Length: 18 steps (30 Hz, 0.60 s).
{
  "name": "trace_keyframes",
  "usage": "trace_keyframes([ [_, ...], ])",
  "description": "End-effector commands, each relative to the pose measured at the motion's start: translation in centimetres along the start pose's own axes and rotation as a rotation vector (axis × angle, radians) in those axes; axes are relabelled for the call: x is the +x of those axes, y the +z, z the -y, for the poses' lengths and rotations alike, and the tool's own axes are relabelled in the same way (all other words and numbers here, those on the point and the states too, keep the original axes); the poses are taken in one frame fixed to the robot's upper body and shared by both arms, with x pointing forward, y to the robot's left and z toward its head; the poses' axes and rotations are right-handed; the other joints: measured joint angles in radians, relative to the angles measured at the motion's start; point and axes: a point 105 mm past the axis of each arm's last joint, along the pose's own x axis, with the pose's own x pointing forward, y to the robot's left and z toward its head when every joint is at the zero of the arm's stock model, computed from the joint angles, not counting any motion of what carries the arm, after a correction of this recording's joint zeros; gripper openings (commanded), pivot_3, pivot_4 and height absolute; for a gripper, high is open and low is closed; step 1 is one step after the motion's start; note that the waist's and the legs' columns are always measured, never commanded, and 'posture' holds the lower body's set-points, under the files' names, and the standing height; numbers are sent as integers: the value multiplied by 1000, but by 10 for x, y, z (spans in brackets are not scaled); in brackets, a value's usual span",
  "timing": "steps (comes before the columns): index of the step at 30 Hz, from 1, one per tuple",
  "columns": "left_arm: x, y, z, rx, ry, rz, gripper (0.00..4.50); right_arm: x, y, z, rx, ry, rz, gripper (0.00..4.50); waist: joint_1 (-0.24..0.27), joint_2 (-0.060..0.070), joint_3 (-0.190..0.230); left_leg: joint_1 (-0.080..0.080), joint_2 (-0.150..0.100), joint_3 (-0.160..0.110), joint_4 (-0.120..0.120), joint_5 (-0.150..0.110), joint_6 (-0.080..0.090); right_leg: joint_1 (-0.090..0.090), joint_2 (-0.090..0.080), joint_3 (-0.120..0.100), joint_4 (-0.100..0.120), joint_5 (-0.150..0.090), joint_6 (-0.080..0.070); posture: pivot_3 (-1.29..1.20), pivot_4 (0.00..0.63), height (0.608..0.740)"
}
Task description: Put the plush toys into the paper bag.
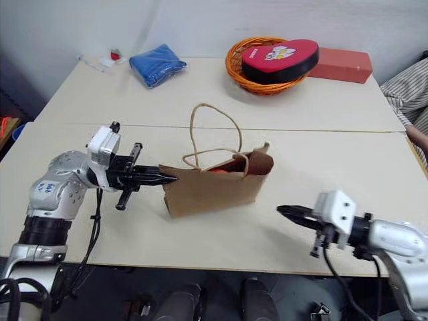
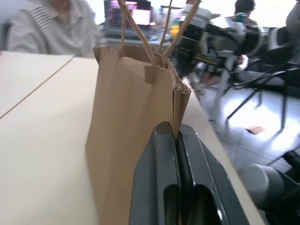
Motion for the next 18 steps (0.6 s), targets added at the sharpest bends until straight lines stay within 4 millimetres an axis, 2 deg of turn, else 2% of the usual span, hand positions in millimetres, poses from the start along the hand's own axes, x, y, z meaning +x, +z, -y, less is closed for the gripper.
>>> trace_keyframes([
  [1, -6, -5, 4, 1, -90, -31, 23, -20, 3, 1, -37, -49, -6, 0, -1, 0, 0, 0, 0, 0, 0, 0, 0, 0, 0, 1, 1, 0, 0, 0, 150, 740],
  [6, -16, -15, -16, 64, -18, -77, 23, -21, 0, -1, -27, -84, 7, 0, 1, 0, 0, 1, 0, 1, 2, 0, 0, 0, 0, 1, 2, 0, 0, 0, 150, 740],
  [10, -11, -7, -14, 80, -41, -53, 23, -17, 2, 4, -36, -90, 30, 0, 1, 0, 0, 1, -1, 0, 2, 0, 0, 0, -1, 1, 2, 0, 0, 0, 150, 740],
  [13, -13, -8, -8, 83, -44, -79, 531, -14, 2, 7, -41, -79, 47, 0, 0, 0, 0, 0, 0, 0, 1, 0, 0, 0, 0, 1, 2, 0, 0, 0, 150, 740],
  [18, -22, -6, 5, 67, 1, -95, 2057, -11, 3, 16, -52, -84, 80, 0, -2, 0, 0, 1, 0, 0, 1, 0, 0, 0, 0, 1, 2, 0, 0, 0, 150, 740],
])
